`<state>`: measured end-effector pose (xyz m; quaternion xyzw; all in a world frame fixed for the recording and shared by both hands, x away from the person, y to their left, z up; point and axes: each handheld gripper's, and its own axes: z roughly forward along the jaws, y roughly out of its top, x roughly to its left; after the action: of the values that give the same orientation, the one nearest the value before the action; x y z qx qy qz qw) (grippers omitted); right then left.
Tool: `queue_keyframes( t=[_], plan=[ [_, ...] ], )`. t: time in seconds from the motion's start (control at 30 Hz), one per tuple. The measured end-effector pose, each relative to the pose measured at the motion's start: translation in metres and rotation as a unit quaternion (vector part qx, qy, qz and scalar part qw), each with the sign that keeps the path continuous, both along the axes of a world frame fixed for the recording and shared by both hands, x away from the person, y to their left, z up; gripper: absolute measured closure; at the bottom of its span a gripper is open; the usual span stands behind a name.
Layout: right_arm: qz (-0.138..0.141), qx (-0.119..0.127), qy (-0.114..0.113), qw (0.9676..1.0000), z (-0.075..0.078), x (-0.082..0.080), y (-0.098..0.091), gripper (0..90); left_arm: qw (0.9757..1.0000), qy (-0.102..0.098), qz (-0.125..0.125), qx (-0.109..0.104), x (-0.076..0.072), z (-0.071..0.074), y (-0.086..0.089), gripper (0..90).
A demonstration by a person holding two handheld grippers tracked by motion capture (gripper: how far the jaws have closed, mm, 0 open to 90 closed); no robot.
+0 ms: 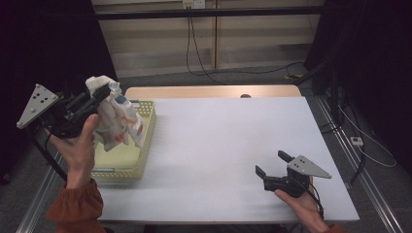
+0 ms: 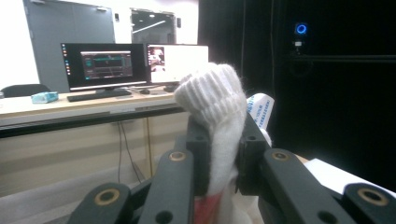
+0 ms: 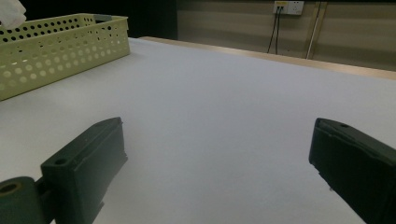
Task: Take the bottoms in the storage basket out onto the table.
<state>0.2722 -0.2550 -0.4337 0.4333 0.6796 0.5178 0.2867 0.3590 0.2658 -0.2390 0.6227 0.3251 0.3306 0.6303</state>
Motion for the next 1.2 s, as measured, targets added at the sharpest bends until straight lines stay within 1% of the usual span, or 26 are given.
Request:
queue_keyframes(
  t=[0.03,0.07,0.13,0.17,0.23,0.27,0.33,0.37,0.4,0.53,0.6,0.7,0.77,0.8,0.87,0.93,0.97,1.03,1.07,1.13,1.17,1.2],
  plan=[
    [0.0,0.0,0.0,1.0,0.0,0.0,0.0,3.8,1.0,0.0,-0.003,-0.001,0.0,0.0,-0.002,79.8],
    [-0.001,0.001,0.0,1.0,0.0,0.0,0.0,3.8,1.0,0.001,-0.006,0.004,0.001,0.0,-0.002,79.9],
    [-0.002,0.002,0.001,1.0,0.0,0.0,0.0,3.8,1.0,0.002,-0.008,0.0,0.001,-0.001,-0.005,79.8],
    [-0.002,0.002,0.001,1.0,0.0,0.0,0.0,3.8,0.9999,0.002,-0.01,0.005,0.001,-0.001,-0.005,79.8],
    [-0.002,0.002,0.001,1.0,0.0,0.0,0.0,3.8,0.9999,0.003,-0.01,0.002,0.001,-0.001,-0.008,79.8],
    [-0.002,0.002,0.001,1.0,0.0,0.0,0.0,3.8,0.9999,0.004,-0.011,0.005,0.001,-0.001,-0.009,79.8],
    [-0.002,0.002,0.001,1.0,0.0,0.0,0.0,3.8,0.9999,0.004,-0.015,0.005,0.001,-0.001,-0.011,79.8],
    [-0.002,0.002,0.001,1.0,0.0,0.0,0.0,3.8,0.9998,0.004,-0.017,0.009,0.001,-0.001,-0.011,79.9],
    [-0.002,0.002,0.001,1.0,0.0,0.0,0.0,3.8,0.9998,0.005,-0.018,0.006,0.001,-0.001,-0.013,79.8],
    [-0.002,0.002,0.001,1.0,0.0,0.0,0.0,3.8,0.9997,0.004,-0.023,0.008,0.001,0.0,-0.015,79.8],
    [-0.003,0.001,0.001,1.0,0.0,0.0,-0.001,3.8,0.9997,0.006,-0.025,0.004,0.002,-0.001,-0.016,79.8],
    [-0.002,0.001,0.0,1.0,0.0,0.0,0.0,3.8,0.9995,0.01,-0.027,0.008,0.003,-0.001,-0.019,79.8],
    [-0.002,0.003,0.0,1.0,0.0,0.0,0.0,3.8,0.9993,0.013,-0.036,0.005,0.004,-0.001,-0.021,79.8],
    [0.0,0.0,-0.001,1.0,0.0,0.0,0.0,3.8,0.9991,0.014,-0.039,0.002,0.004,0.0,-0.022,79.8],
    [-0.003,0.0,0.0,1.0,0.0,0.0,-0.001,3.8,0.9991,0.014,-0.039,0.008,0.004,0.001,-0.025,79.8],
    [-0.003,0.0,0.0,1.0,0.0,0.0,-0.001,3.8,0.9989,0.016,-0.043,0.01,0.005,0.0,-0.029,79.8],
    [-0.003,0.0,0.001,1.0,0.0,0.0,-0.001,3.8,0.9988,0.017,-0.043,0.015,0.006,0.0,-0.029,79.8],
    [-0.002,0.0,0.0,1.0,0.0,0.0,-0.001,3.8,0.9986,0.02,-0.046,0.013,0.008,-0.002,-0.033,79.8],
    [-0.002,0.0,0.0,1.0,0.0,0.0,-0.001,3.8,0.9985,0.022,-0.047,0.017,0.009,-0.002,-0.035,79.8],
    [-0.003,0.001,0.001,1.0,0.0,0.0,-0.001,3.8,0.9984,0.023,-0.048,0.016,0.01,-0.002,-0.038,79.9],
    [-0.003,0.001,0.0,1.0,0.0,0.0,-0.001,3.8,0.9982,0.023,-0.05,0.022,0.011,-0.002,-0.039,79.8],
    [-0.005,0.002,0.001,1.0,0.0,0.0,-0.001,3.8,0.9981,0.025,-0.052,0.021,0.012,-0.003,-0.041,79.9]
  ],
)
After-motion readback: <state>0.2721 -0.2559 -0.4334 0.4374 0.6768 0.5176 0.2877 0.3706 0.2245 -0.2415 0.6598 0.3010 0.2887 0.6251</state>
